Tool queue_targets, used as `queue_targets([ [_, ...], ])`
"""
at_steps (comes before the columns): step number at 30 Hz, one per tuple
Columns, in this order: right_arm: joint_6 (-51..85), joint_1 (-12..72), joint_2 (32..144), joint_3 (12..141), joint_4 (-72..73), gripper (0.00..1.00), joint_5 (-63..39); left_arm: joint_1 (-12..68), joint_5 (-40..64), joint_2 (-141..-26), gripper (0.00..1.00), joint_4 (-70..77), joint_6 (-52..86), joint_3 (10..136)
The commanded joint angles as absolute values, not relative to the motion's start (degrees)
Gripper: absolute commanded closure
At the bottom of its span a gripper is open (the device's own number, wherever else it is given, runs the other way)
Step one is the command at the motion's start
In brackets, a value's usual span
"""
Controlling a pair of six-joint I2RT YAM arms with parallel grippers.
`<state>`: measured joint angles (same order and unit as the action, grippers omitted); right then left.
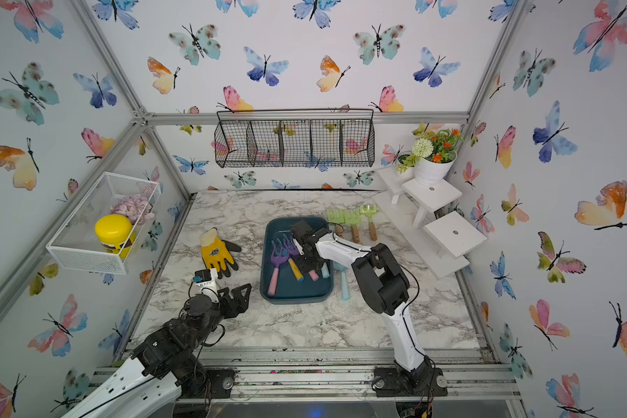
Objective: Take the hand rake out of the storage box
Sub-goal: Pick up the rake from the storage box.
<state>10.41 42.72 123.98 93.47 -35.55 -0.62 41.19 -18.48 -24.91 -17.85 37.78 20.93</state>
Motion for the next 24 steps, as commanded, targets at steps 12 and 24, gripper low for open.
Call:
queue_targets([
  [12, 9.8, 42.6, 125.5, 91.8, -35.0, 0.68, -3.8, 40.9, -16.7, -25.0, 0.11, -17.2, 37.8, 21.1],
  [24, 9.9, 42.6, 119.6, 91.3, -34.6, 0.83, -4.3, 40.9, -16.6, -25.0, 0.11, -17.1, 37.8, 21.2],
])
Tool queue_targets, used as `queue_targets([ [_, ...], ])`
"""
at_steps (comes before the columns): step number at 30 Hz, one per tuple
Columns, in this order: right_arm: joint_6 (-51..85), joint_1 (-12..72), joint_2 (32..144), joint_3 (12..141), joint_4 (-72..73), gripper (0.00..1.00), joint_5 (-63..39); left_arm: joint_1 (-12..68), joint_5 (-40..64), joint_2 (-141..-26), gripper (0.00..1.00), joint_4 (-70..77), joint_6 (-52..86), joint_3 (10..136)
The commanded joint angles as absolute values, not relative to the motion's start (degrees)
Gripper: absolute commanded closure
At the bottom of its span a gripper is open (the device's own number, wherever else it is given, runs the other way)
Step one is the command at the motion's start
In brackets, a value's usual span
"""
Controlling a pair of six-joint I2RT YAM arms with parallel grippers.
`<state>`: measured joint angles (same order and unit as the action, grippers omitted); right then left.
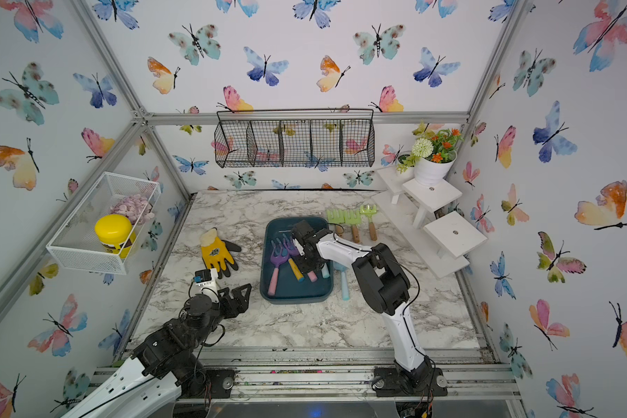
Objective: Take the hand rake out of the storage box
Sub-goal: Pick up the rake from the storage box.
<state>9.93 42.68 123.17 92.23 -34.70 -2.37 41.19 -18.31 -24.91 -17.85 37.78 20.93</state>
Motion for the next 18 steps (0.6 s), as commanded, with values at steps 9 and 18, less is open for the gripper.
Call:
queue_targets([
  [9, 10.2, 42.6, 113.7, 89.7, -33.5, 0.86, -5.5, 40.9, -16.3, -25.1, 0.11, -17.0, 37.9, 21.4],
  [18, 12.1, 42.6, 107.7, 88.0, -33.7, 0.86, -3.7, 40.9, -15.7, -25.1, 0.11, -17.2, 38.1, 21.8],
])
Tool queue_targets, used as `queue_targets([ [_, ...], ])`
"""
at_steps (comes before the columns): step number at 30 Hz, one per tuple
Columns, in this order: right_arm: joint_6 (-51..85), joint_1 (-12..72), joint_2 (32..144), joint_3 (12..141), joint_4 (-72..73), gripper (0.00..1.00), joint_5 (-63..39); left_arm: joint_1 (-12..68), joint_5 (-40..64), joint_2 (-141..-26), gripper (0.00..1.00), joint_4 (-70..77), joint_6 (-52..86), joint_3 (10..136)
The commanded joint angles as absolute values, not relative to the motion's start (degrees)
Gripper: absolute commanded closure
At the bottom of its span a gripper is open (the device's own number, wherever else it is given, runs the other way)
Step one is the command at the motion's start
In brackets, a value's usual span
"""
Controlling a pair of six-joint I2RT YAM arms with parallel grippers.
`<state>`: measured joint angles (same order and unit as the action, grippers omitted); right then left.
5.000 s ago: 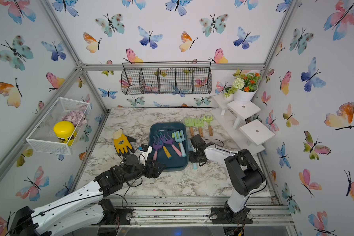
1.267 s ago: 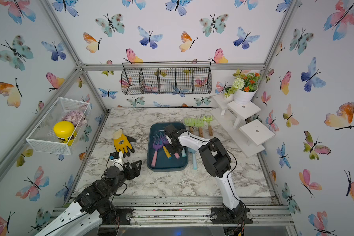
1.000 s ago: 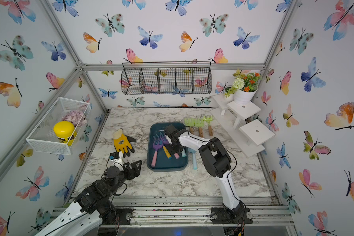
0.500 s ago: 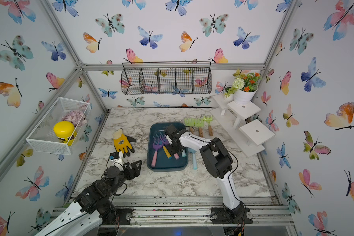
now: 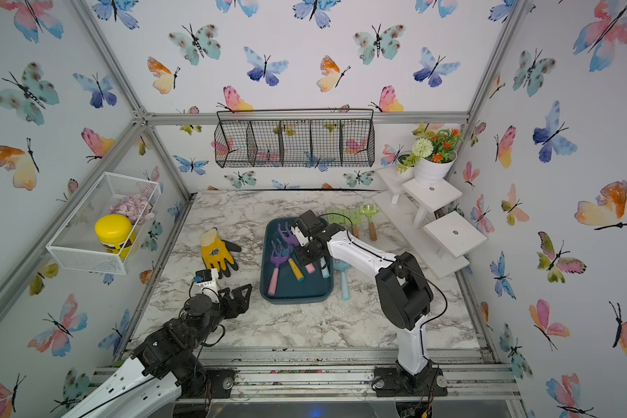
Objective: Take the hand rake out of the storage box
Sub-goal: Pick up the rake from the storage box, then place the rake at the center of the board.
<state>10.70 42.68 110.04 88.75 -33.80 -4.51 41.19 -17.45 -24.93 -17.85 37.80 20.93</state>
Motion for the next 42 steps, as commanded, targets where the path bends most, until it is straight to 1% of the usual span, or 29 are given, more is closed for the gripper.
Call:
queue_targets([
  [1, 12.5, 42.6, 106.9, 87.9, -34.3, 0.86, -2.5, 40.9, -15.3, -25.2, 0.11, -17.2, 38.1, 21.9],
  [10, 15.5, 42.5, 97.7, 80.4, -35.3, 0.86, 4.1, 40.9, -11.2, -29.4, 0.11, -15.4, 37.0, 23.4],
  [17, 17.7, 41.7, 89.9, 71.2, -34.1, 0.86, 6.0, 40.9, -8.5, -34.0, 0.11, -14.4, 36.7, 24.9],
  [27, 18.4, 35.6, 80.6, 60.8, -34.5, 0.86, 7.5, 40.9, -7.4, -36.0, 0.11, -13.7, 36.4, 25.6],
  [34, 17.6, 31.8, 82.8, 58.0, -36.8, 0.86, 10.6, 40.9, -6.4, -36.8, 0.11, -12.5, 36.6, 24.6],
  [42, 17.7, 28.2, 85.7, 53.7, -34.1, 0.86, 9.9, 40.9, -6.7, -35.2, 0.11, -13.8, 36.6, 24.1],
])
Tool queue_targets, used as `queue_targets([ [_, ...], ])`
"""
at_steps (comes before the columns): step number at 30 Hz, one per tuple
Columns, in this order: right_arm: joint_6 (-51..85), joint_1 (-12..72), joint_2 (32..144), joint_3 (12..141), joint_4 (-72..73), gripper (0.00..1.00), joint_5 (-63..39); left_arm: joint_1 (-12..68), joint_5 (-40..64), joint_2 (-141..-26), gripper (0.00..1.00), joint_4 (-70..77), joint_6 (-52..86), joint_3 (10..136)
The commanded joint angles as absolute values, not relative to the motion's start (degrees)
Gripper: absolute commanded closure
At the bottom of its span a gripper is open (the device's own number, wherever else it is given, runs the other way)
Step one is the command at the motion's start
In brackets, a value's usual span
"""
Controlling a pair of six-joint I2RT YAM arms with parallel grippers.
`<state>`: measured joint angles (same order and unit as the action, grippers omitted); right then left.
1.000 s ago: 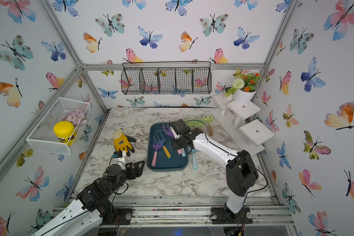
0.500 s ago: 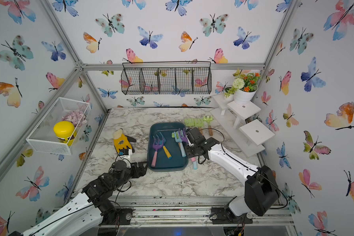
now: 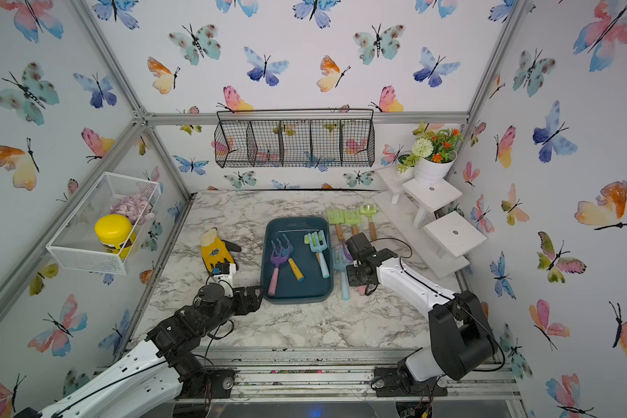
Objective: Take the hand rake out of the storage box
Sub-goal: Place the rake at the center of the board.
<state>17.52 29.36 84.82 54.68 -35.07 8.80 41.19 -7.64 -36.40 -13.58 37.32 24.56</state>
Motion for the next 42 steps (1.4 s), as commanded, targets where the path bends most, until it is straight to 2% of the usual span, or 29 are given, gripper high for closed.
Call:
queue_targets([
  [1, 17.6, 27.7, 86.0, 53.3, -33.8, 0.86, 9.6, 40.9, -6.7, -35.0, 0.11, -13.8, 36.6, 24.0],
  [11, 17.0, 24.0, 90.5, 53.0, -31.7, 0.84, 7.8, 40.9, -6.2, -34.9, 0.11, -13.6, 36.7, 23.6],
  [26, 16.3, 23.5, 95.8, 54.3, -30.2, 0.81, 5.0, 40.9, -6.4, -35.2, 0.11, -13.3, 36.7, 23.4],
  [42, 16.3, 23.5, 95.5, 54.9, -29.8, 0.68, 3.6, 40.9, -5.4, -36.6, 0.12, -13.1, 36.7, 24.1],
])
